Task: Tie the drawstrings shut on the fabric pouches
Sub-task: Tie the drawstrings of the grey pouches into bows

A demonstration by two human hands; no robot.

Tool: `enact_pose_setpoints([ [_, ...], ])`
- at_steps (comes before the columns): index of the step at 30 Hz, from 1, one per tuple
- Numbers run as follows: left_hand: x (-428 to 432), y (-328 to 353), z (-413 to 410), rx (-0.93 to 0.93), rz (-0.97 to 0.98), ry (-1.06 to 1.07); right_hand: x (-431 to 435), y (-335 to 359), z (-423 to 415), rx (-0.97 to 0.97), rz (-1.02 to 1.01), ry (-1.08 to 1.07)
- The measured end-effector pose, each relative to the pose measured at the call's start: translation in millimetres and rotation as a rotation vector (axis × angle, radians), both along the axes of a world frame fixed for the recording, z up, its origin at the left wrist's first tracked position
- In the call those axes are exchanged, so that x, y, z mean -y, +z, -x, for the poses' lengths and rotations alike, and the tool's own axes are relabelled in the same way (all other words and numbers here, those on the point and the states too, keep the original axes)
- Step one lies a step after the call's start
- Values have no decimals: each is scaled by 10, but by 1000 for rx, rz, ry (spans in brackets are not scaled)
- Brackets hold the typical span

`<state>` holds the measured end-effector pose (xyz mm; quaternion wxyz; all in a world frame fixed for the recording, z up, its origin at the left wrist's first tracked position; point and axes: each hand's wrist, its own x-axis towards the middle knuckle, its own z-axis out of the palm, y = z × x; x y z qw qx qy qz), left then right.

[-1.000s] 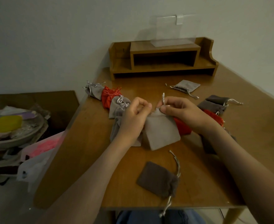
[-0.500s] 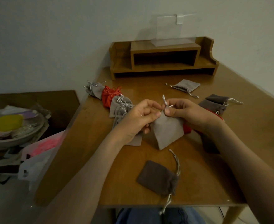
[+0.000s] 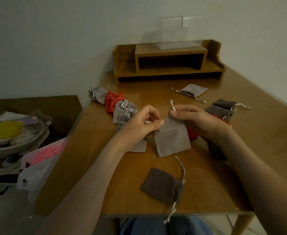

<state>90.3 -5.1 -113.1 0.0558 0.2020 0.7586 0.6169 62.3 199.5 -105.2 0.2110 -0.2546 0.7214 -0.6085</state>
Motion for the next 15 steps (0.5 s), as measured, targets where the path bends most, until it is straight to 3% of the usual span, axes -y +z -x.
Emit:
enact_pose_setpoints([
  [6, -9, -21, 10, 70, 92, -35, -5, -14, 8, -70, 62, 3],
  [12, 27, -87, 64, -38, 274, 31, 13, -4, -7, -94, 23, 3],
  [15, 32, -72, 55, -21, 256, 0, 20, 11, -22, -86, -7, -60],
])
